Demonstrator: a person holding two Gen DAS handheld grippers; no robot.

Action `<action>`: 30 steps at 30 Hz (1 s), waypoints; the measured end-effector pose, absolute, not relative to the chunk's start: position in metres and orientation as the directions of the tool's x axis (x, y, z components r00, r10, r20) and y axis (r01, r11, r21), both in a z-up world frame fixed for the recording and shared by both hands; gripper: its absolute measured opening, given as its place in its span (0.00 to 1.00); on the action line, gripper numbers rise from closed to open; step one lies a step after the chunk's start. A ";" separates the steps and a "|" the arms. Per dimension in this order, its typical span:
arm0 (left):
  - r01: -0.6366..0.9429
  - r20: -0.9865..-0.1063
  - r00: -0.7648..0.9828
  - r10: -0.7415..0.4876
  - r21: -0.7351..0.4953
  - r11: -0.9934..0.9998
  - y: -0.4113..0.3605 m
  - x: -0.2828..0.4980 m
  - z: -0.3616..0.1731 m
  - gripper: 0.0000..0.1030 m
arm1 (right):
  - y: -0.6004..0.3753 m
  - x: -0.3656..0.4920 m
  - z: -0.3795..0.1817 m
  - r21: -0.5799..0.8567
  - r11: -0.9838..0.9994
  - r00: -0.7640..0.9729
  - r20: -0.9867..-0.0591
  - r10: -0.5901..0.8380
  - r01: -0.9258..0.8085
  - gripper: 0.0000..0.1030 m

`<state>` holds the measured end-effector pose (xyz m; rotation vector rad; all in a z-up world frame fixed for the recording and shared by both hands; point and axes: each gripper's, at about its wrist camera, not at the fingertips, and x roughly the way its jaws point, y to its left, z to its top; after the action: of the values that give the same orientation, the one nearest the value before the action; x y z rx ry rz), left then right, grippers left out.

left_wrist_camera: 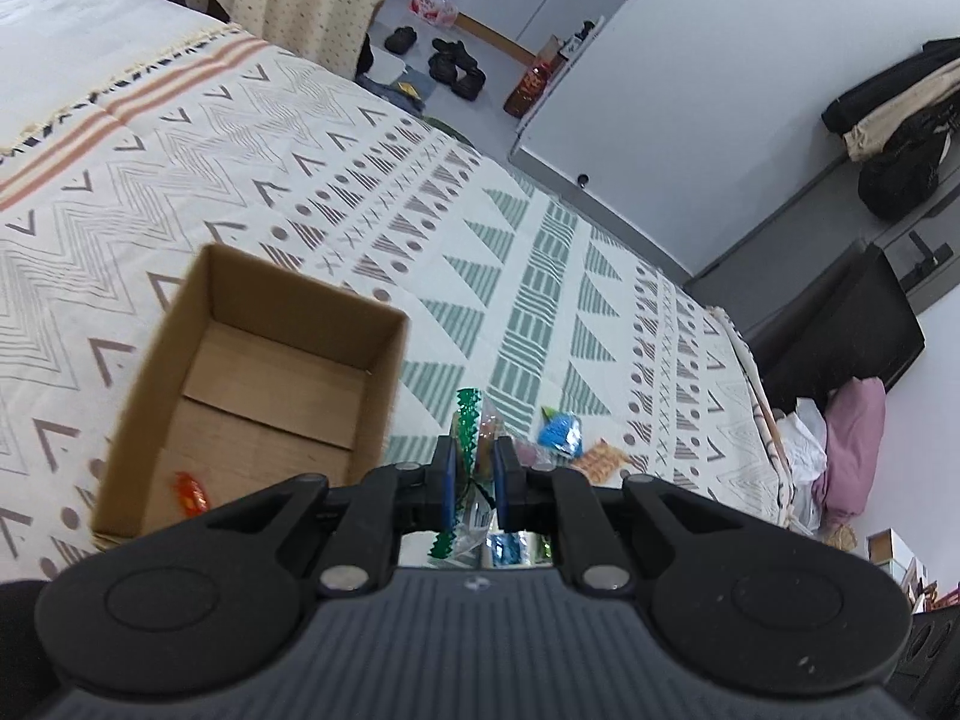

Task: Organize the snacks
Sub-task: 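Carry the green stick candy in the left gripper while the right carries the blue bag to the box, then open the left gripper inside the box while the right gripper drops the blue bag in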

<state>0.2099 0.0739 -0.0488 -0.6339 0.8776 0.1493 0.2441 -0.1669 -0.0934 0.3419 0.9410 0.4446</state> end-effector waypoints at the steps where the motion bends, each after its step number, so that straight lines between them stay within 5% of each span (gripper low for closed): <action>1: -0.376 -0.754 0.644 -0.127 -0.457 0.806 0.078 0.208 -0.048 0.11 | -0.162 0.244 -0.092 0.467 0.856 0.511 -0.692 0.511 -0.223 0.07; 23: -0.480 -0.765 0.641 -0.065 -0.465 0.744 0.168 0.187 -0.054 0.12 | -0.066 0.248 -0.077 0.476 0.810 0.446 -0.676 0.586 -0.343 0.07; 30: -0.507 -0.793 0.605 -0.064 -0.446 0.737 0.183 0.188 -0.063 0.23 | -0.047 0.249 -0.080 0.466 0.810 0.429 -0.689 0.584 -0.355 0.07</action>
<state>0.1877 0.1827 -0.0629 -0.7150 0.8986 0.2836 0.2492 -0.0471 -0.0800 0.2667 0.9628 0.5948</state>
